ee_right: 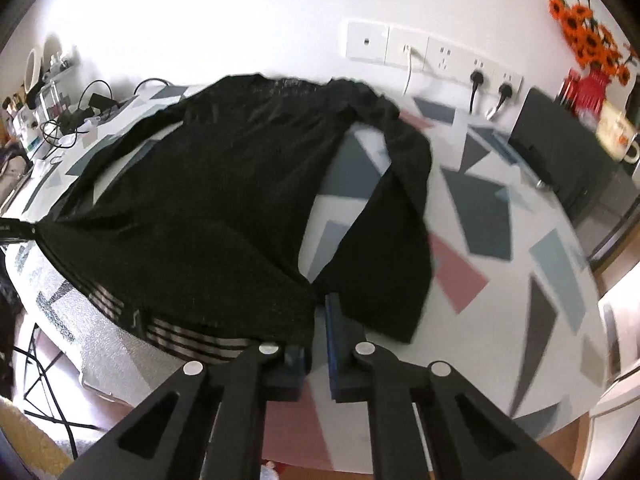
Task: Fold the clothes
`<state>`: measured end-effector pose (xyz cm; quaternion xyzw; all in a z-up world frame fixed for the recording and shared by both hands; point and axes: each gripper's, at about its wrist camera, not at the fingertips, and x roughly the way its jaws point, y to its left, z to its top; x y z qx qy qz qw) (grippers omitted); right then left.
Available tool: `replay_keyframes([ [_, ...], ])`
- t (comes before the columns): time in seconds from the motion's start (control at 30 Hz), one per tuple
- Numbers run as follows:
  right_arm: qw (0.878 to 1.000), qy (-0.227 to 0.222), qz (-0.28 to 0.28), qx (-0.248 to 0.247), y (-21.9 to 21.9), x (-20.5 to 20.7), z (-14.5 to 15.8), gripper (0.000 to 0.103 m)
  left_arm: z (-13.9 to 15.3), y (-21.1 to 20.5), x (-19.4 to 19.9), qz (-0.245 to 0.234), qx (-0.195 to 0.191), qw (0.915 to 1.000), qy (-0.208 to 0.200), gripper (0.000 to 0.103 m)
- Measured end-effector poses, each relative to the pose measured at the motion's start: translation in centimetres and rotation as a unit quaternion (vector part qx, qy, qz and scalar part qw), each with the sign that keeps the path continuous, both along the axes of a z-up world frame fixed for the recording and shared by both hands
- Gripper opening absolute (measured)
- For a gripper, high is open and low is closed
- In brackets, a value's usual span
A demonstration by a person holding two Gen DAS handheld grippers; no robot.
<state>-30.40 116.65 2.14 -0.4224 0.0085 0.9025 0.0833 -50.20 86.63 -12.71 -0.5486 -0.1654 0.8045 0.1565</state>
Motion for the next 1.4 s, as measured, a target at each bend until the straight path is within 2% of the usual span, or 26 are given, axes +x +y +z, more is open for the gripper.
replay_keyframes([
  [0.07,1.0,0.011,-0.002,-0.009,0.4,0.2,0.6,0.01,-0.4,-0.1,0.2,0.006,0.008,0.9999,-0.009,0.005],
  [0.2,0.999,-0.022,-0.001,-0.047,0.6,-0.1,-1.5,0.015,-1.0,0.2,0.7,-0.001,0.005,0.9998,-0.02,0.006],
  [0.3,0.997,-0.04,0.004,-0.064,0.2,0.2,-3.1,0.015,-0.9,1.1,0.8,-0.019,-0.021,0.9995,-0.012,0.009],
  [0.37,0.996,-0.05,0.004,-0.067,0.0,0.3,-4.0,0.015,-0.8,1.7,0.7,-0.032,-0.046,0.9984,-0.006,0.019],
  [0.47,0.996,-0.049,-0.001,-0.073,0.2,0.2,-4.5,0.015,-0.8,2.2,0.5,-0.044,-0.061,0.9971,0.002,0.02],
  [0.5,0.996,-0.05,0.0,-0.07,0.3,0.2,-4.4,0.015,-0.7,2.1,0.5,-0.043,-0.061,0.9972,0.007,0.02],
  [0.57,0.997,-0.053,0.0,-0.061,0.4,0.2,-4.2,0.007,-0.4,1.6,0.5,-0.036,-0.057,0.9976,0.016,0.02],
  [0.63,0.998,-0.049,-0.002,-0.041,0.7,0.7,-3.5,0.005,-0.4,0.9,0.4,-0.029,-0.049,0.9983,0.012,0.02],
  [0.87,0.999,-0.044,0.022,-0.017,1.3,2.4,-1.7,0.005,-0.9,1.5,1.3,-0.041,-0.056,0.9976,0.002,0.02],
  [1.13,0.996,-0.071,0.038,-0.034,1.7,3.1,-3.4,0.005,-1.3,1.2,1.8,-0.043,-0.06,0.9972,-0.012,0.02],
  [1.23,0.996,-0.074,0.038,-0.039,1.8,3.3,-3.7,0.006,-1.3,1.2,1.7,-0.046,-0.056,0.9972,-0.017,0.025],
  [1.3,0.996,-0.073,0.037,-0.047,2.1,3.5,-3.8,0.006,-1.0,1.2,1.6,-0.045,-0.062,0.9969,-0.019,0.035],
  [1.33,0.995,-0.071,0.037,-0.052,2.3,3.6,-3.7,0.01,-0.8,1.2,1.6,-0.044,-0.066,0.9966,-0.019,0.046],
  [1.37,0.995,-0.069,0.038,-0.057,2.4,3.6,-3.6,0.022,-0.6,1.2,1.7,-0.043,-0.07,0.9965,-0.019,0.053],
  [1.4,0.995,-0.067,0.039,-0.058,2.6,3.8,-3.4,0.03,-0.3,1.1,2.0,-0.042,-0.068,0.9967,-0.015,0.055],
])
